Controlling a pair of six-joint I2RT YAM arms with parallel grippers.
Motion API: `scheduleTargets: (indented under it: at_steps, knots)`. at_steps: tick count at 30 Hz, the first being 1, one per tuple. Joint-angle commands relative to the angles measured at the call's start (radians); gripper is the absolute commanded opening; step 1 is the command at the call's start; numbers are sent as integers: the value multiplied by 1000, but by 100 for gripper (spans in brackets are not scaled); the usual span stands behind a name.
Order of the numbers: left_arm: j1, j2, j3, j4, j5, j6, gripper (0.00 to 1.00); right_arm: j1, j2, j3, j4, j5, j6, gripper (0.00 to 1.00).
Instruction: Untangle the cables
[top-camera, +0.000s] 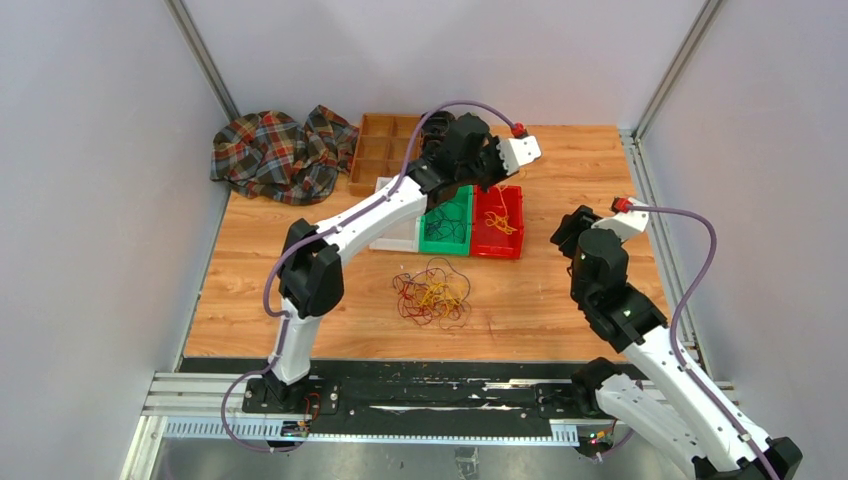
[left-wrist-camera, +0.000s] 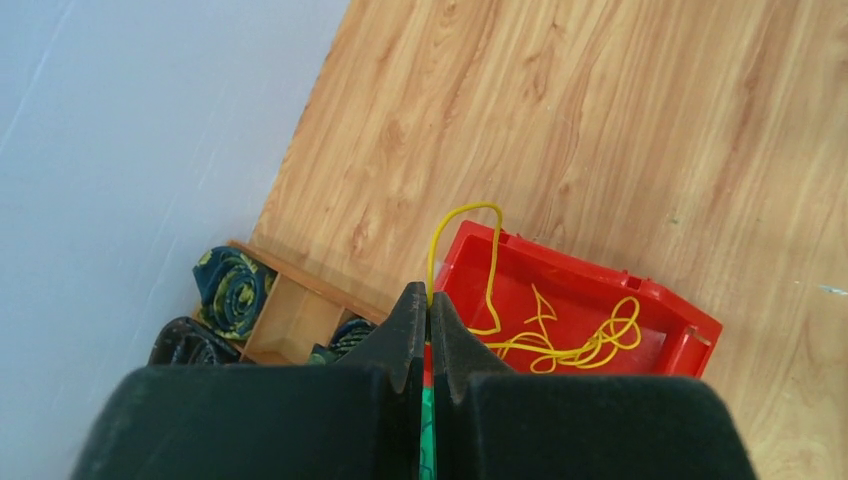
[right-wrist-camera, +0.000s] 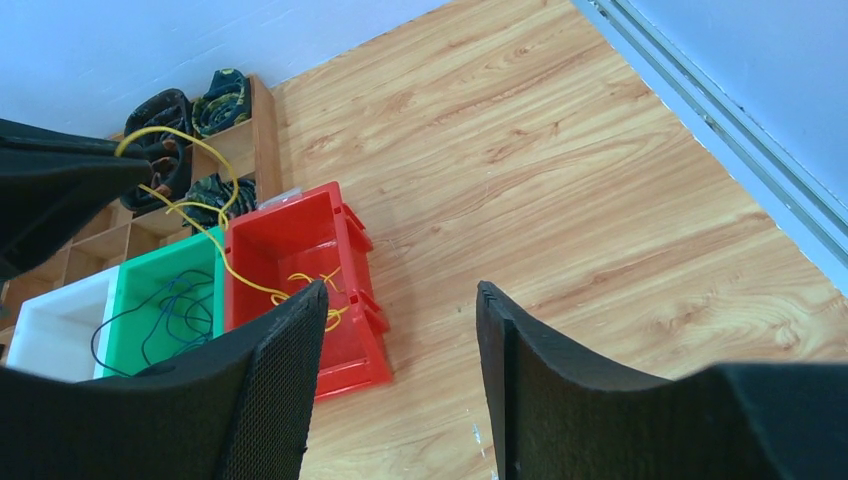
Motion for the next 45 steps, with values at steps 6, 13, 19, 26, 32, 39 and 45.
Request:
scheduleTargets:
  at_steps: [6, 13, 19, 26, 32, 39, 45]
  knots:
    - [-23, 63, -57, 39, -51, 44, 0, -25, -30, 5, -25, 25, 17, 56]
    - [-39, 149, 21, -78, -76, 103, 2, -27, -20, 7, -33, 14, 20, 56]
    - [-39, 152, 34, -145, -50, 106, 40, -28, -22, 13, -42, 11, 26, 56]
    - [-18, 99, 73, -234, -56, 112, 74, -28, -16, 24, -48, -9, 29, 56]
    - [19, 38, 218, -508, -10, 115, 98, -28, -10, 33, -60, -47, 28, 57]
    - [54, -204, -86, -769, 63, 202, 98, -28, 57, 48, -62, -167, 36, 61]
    - [60, -412, -411, -776, 150, 201, 94, -22, 136, 39, -36, -344, 67, 61]
